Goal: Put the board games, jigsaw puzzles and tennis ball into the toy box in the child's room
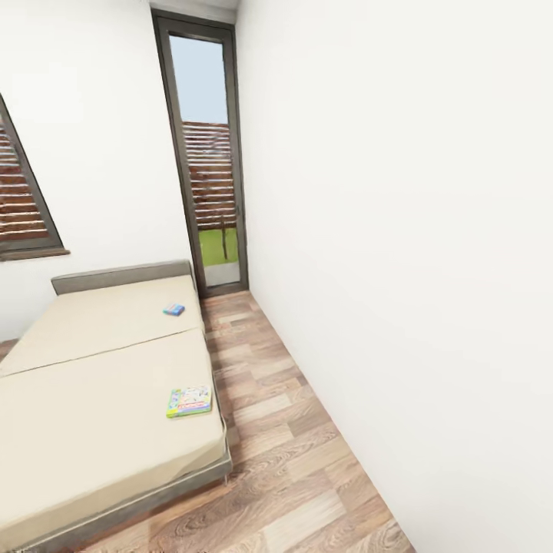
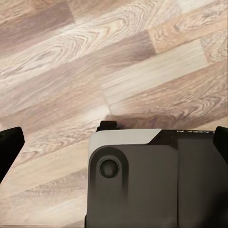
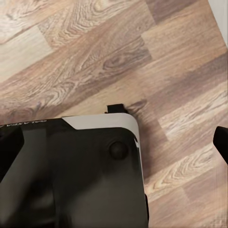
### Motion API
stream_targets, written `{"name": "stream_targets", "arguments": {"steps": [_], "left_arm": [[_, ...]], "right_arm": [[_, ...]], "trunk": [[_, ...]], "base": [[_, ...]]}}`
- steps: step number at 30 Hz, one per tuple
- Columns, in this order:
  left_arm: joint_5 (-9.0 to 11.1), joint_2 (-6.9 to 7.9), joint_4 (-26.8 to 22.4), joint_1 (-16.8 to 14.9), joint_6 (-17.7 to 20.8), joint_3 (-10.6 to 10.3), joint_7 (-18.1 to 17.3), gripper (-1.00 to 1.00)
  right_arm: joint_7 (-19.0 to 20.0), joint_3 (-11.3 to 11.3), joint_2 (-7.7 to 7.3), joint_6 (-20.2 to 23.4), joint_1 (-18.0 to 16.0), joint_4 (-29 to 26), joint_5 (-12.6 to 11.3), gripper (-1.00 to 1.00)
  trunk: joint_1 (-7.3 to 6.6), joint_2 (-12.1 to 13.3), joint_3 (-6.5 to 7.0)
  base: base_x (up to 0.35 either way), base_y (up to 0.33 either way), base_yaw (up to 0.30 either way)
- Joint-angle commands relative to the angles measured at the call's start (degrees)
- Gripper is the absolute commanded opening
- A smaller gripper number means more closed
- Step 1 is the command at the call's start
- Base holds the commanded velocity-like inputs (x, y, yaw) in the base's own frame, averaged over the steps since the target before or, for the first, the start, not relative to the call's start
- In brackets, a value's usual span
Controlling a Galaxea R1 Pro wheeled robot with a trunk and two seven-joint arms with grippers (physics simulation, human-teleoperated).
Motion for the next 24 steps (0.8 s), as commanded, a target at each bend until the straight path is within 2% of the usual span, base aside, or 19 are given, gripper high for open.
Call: {"name": "stream_targets", "arguments": {"steps": [1, 24], "left_arm": [[0.03, -0.02, 0.05, -0.05, -0.15, -0.06, 0.21, 1.0], [0.03, -0.02, 0.05, -0.05, -0.15, -0.06, 0.21, 1.0]], "right_arm": [[-0.09, 0.08, 0.01, -0.27, -0.04, 0.03, -0.59, 1.0], [-0.09, 0.08, 0.02, -0.27, -0.04, 0.03, -0.59, 1.0]], "trunk": [[0.03, -0.12, -0.15], [0.03, -0.12, -0.67]], "base": [[0.0, 0.0, 0.272], [0.0, 0.0, 0.272]]}}
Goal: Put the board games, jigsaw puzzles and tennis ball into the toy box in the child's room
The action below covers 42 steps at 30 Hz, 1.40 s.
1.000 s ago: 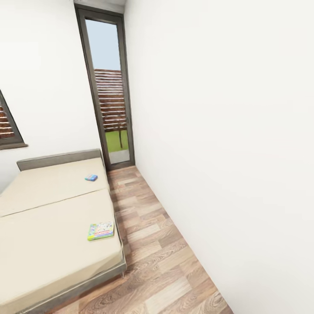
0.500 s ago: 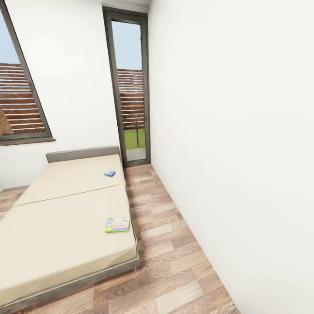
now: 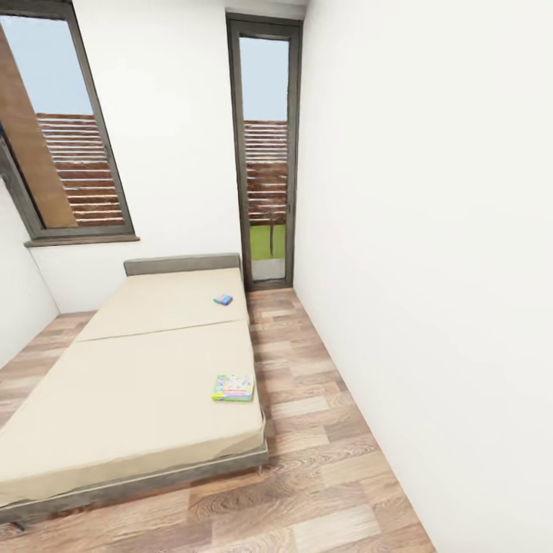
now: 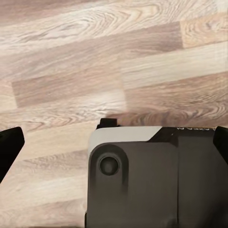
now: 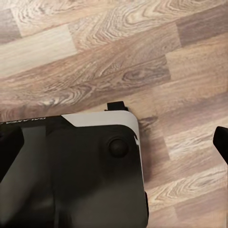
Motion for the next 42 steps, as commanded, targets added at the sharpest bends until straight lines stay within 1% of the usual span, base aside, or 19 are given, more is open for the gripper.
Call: {"name": "stream_targets", "arguments": {"steps": [1, 12, 17, 26, 32, 33, 38, 42], "left_arm": [[0.03, -0.02, 0.05, -0.05, -0.15, -0.06, 0.21, 1.0], [0.03, 0.0, 0.05, -0.05, -0.15, 0.02, 0.21, 1.0], [0.03, 0.02, 0.05, -0.08, -0.15, 0.03, 0.21, 1.0], [0.03, -0.01, 0.05, -0.05, -0.15, 0.03, 0.21, 1.0], [0.03, -0.02, 0.05, -0.07, -0.15, 0.03, 0.21, 1.0], [0.0, 0.02, 0.05, -0.09, -0.15, 0.03, 0.11, 1.0], [-0.05, 0.0, 0.05, -0.08, -0.15, 0.04, -0.03, 1.0], [-0.04, 0.04, 0.05, -0.04, -0.15, 0.07, -0.1, 1.0]], "right_arm": [[-0.09, 0.08, 0.01, -0.27, -0.04, 0.03, -0.59, 1.0], [-0.09, 0.05, 0.0, -0.27, -0.04, 0.03, -0.58, 1.0], [-0.09, 0.04, 0.0, -0.27, -0.03, 0.03, -0.59, 1.0], [-0.09, -0.01, -0.38, -0.6, 0.23, 0.03, -0.56, 1.0], [-0.04, 0.02, -0.85, -4.28, 0.44, 0.52, -0.7, 1.0], [-0.06, 0.11, -0.59, -5.93, 0.49, 0.68, -0.62, 1.0], [-0.03, 0.05, -0.81, -6.52, 0.52, 0.72, -0.61, 1.0], [-0.01, 0.02, -0.54, -6.67, 0.51, 0.73, -0.67, 1.0]], "trunk": [[0.03, -0.12, -0.15], [0.03, -0.12, -0.48], [0.03, -0.12, -0.72], [0.03, -0.12, -0.83], [0.03, -0.12, -0.84], [0.03, -0.12, -0.84], [0.03, -0.12, -0.84], [0.03, -0.12, -0.84]], "base": [[0.0, 0.0, 0.272], [0.0, 0.0, 0.27], [0.0, 0.0, 0.189], [0.0, 0.0, 0.042], [0.0, 0.0, 0.006], [0.0, 0.0, 0.0], [0.0, 0.0, 0.0], [0.0, 0.003, 0.0]]}}
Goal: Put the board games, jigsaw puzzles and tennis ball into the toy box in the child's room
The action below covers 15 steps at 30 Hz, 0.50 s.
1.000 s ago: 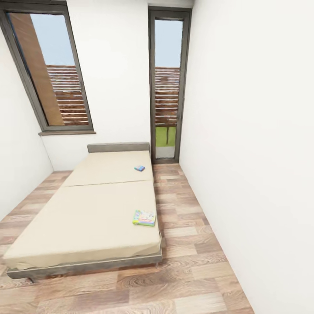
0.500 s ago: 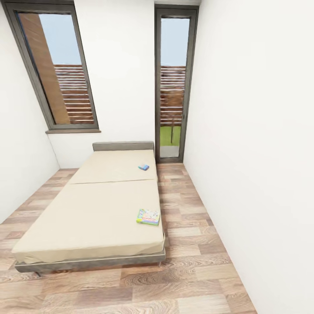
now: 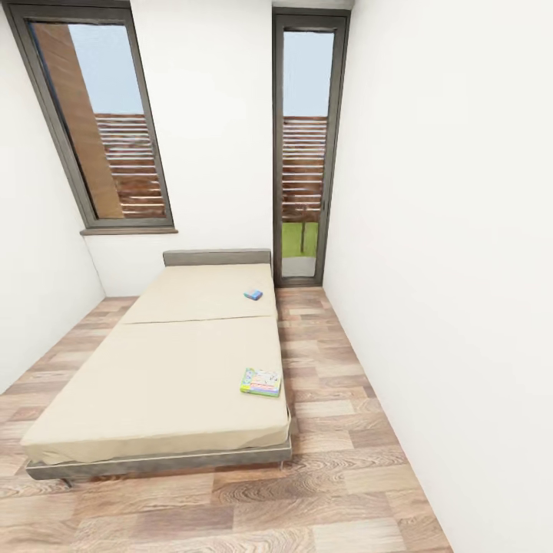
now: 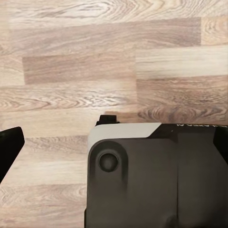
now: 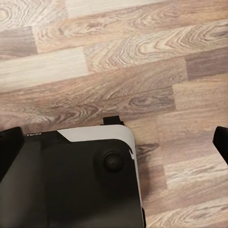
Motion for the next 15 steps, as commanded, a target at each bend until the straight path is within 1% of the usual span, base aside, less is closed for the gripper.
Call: {"name": "stream_targets", "arguments": {"steps": [1, 3, 11, 15], "left_arm": [[0.04, -0.01, 0.03, -0.04, -0.15, -0.04, 0.2, 1.0], [0.06, 0.01, 0.03, -0.05, -0.15, -0.02, 0.18, 1.0], [0.11, 0.02, 0.03, -0.05, -0.15, -0.02, 0.06, 1.0], [0.09, 0.02, 0.03, -0.08, -0.15, 0.0, 0.01, 1.0]], "right_arm": [[-0.04, 0.06, 0.11, -0.3, -0.05, 0.05, -0.6, 1.0], [-0.05, 0.05, 0.29, -0.34, -0.06, 0.05, -0.6, 1.0], [-0.05, -0.08, 0.35, -0.25, -0.07, -0.02, -0.91, 1.0], [-0.04, -0.12, 0.41, -0.37, -0.06, -0.03, -1.03, 1.0]], "trunk": [[0.03, -0.12, -0.12], [0.03, -0.12, -0.12], [0.03, -0.12, -0.12], [0.03, -0.12, -0.12]], "base": [[0.0, 0.033, 0.0], [0.0, 0.1, 0.0], [0.0, 0.228, 0.0], [0.001, 0.153, 0.0]]}}
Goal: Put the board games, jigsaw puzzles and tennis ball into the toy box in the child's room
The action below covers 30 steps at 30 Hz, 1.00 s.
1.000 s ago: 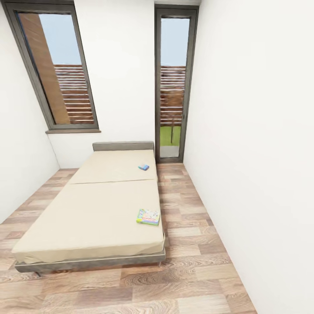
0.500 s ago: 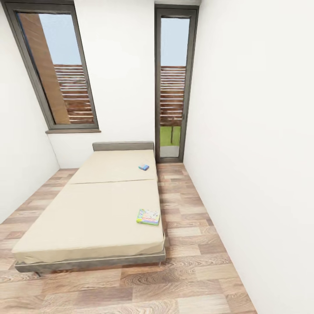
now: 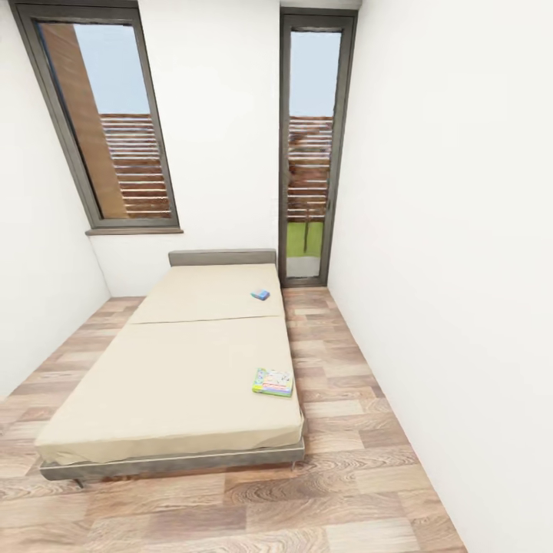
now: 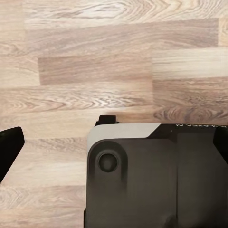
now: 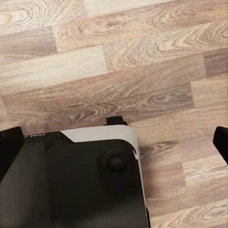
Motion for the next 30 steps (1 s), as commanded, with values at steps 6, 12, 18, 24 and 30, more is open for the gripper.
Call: {"name": "stream_targets", "arguments": {"steps": [6, 12, 18, 24, 30], "left_arm": [[-0.03, -0.01, 0.03, -0.05, -0.15, -0.08, 0.17, 1.0], [-0.06, -0.01, 0.03, -0.05, -0.15, -0.12, 0.17, 1.0], [-0.03, 0.03, 0.03, -0.03, -0.15, -0.09, 0.17, 1.0], [0.01, 0.27, 0.03, -0.01, -0.15, 0.0, -0.08, 1.0], [0.02, 0.63, -0.27, -0.03, -0.03, 0.11, -2.15, 1.0]], "right_arm": [[-0.07, 0.17, 0.07, -0.47, -0.01, -0.31, -0.26, 1.0], [-0.01, 0.32, 0.11, -0.56, 0.02, -0.56, -0.07, 1.0], [0.13, 0.24, 0.2, -0.16, -0.29, -1.8, -0.07, 1.0], [0.15, 0.13, 0.26, 11.78, -0.79, -13.93, -0.15, 1.0], [-0.61, -0.1, 0.33, 34.61, -0.78, -36.0, -0.34, 1.0]], "trunk": [[0.03, -0.12, -0.12], [0.03, -0.12, -0.12], [0.03, -0.12, -0.12], [0.03, -0.12, -0.12], [0.03, -0.12, -0.12]], "base": [[0.027, 0.048, 0.0], [0.008, 0.009, 0.0], [0.005, 0.002, 0.0], [0.023, 0.0, 0.0], [0.005, 0.0, 0.0]]}}
